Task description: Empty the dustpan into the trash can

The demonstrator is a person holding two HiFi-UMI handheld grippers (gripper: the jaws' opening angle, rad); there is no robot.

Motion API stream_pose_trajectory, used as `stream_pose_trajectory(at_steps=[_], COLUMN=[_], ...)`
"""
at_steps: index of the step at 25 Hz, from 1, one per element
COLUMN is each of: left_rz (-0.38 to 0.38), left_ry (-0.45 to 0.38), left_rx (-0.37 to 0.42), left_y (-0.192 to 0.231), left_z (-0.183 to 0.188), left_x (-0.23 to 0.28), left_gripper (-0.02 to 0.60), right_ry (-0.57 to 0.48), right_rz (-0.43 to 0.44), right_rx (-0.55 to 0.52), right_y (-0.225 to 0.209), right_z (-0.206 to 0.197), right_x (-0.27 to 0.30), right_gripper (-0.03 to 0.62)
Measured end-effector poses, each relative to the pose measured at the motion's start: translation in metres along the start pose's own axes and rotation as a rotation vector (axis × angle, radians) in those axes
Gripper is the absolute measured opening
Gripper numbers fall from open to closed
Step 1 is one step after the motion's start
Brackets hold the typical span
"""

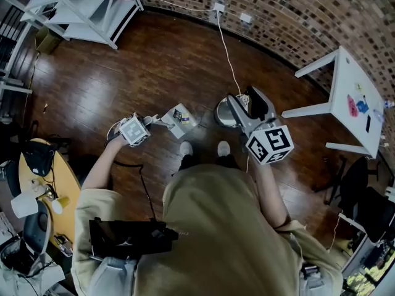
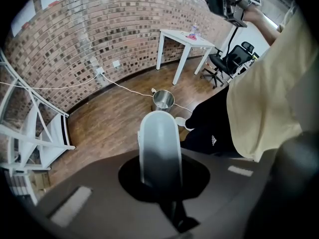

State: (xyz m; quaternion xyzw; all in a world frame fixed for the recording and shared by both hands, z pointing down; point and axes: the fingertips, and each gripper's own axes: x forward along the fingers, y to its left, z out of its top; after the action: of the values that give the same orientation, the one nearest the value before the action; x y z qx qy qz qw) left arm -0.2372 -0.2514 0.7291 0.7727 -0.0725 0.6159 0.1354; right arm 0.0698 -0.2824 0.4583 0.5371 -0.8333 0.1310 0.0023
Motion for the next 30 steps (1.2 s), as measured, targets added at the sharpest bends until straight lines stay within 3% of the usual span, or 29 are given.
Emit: stream_pose_trajectory(at_steps=[13,30], left_rz=[-0.011,-0.018], left_ry=[-0.021,0.045], left_rx=[0.038,0.235], left_y=[-0.013,-0.023], left_z=[0.045,0.109], left_x=[-0.079,-0.179], left_gripper=[0.0,0.0], right_ry=[-0.021,-0.066], right_rz=[-0.015,-0.055], right_rx=[0.024,0.044], right_y=[-0.012,-0.03], right_z=[0.002,0.006], right_x=[-0.012,-0.036], right_gripper=[0.267,0.267])
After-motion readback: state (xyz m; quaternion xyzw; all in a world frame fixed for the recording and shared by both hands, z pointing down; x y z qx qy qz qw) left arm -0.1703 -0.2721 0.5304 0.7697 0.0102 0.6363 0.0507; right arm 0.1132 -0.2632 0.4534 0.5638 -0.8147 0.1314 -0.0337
